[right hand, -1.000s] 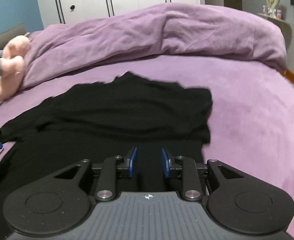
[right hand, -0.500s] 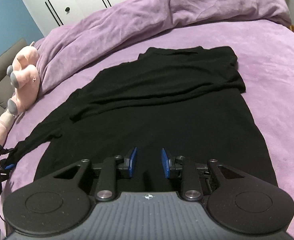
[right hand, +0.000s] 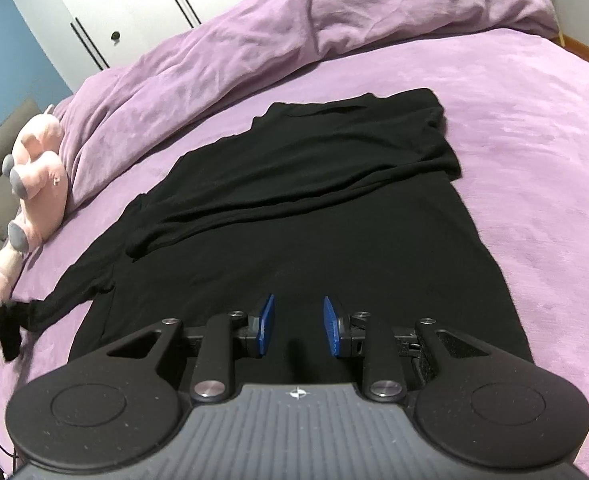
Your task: Fold small clothes
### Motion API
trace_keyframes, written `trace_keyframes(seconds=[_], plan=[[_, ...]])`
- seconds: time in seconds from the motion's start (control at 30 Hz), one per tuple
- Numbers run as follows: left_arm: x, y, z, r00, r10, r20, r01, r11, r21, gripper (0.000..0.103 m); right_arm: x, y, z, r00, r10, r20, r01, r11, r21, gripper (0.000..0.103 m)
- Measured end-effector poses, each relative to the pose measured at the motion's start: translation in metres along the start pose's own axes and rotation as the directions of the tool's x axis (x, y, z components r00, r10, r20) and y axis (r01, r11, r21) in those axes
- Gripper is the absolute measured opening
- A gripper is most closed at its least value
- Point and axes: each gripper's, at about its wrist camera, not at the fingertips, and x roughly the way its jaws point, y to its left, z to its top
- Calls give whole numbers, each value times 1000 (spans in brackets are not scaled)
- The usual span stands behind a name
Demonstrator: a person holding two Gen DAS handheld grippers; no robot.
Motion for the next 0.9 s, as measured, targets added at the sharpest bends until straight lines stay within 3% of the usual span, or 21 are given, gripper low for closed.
trace_keyframes(seconds=[0.03,0.1,0.13,0.17,0.23,0.33,0.4,0.53,0.6,0.73,0.9], plan=[[1,-36,-7,997,-79,-23,81,993,91,6,0,-3,0,1000,4,-3,-4,1000,25,26],[5,-100,-31,973,-206,-100,225,944,242,8,-1,-10,-3,999,36,-9,-35,996,86,26],[9,-129,-48,954,-256,-158,293,908,300,18,-2,-12,-3,999,46,-10,-45,994,103,26],[14,-149,-64,932,-295,-209,351,876,332,40,-4,-14,-4,999,52,-7,-51,993,110,26],[23,-172,-96,917,-292,-273,381,846,374,61,-7,-18,-4,999,47,-6,-46,993,111,26],[33,-174,-129,916,-202,-348,334,864,376,58,-8,-24,-1,998,56,-15,-54,993,107,26],[32,-159,-138,924,-160,-346,285,893,348,59,-4,-25,2,998,64,-25,-61,994,87,26],[21,-124,-139,960,-25,-278,114,943,312,71,17,-6,10,994,101,-53,-100,995,12,26],[14,-110,-138,971,45,-233,25,957,290,72,30,21,14,991,126,-50,-129,989,-70,26],[8,-87,-125,978,154,-139,-112,956,270,80,57,84,20,990,138,-24,-139,951,-275,27],[13,-67,-122,969,195,-153,-151,954,259,82,107,145,45,983,174,-60,-184,921,-343,28]])
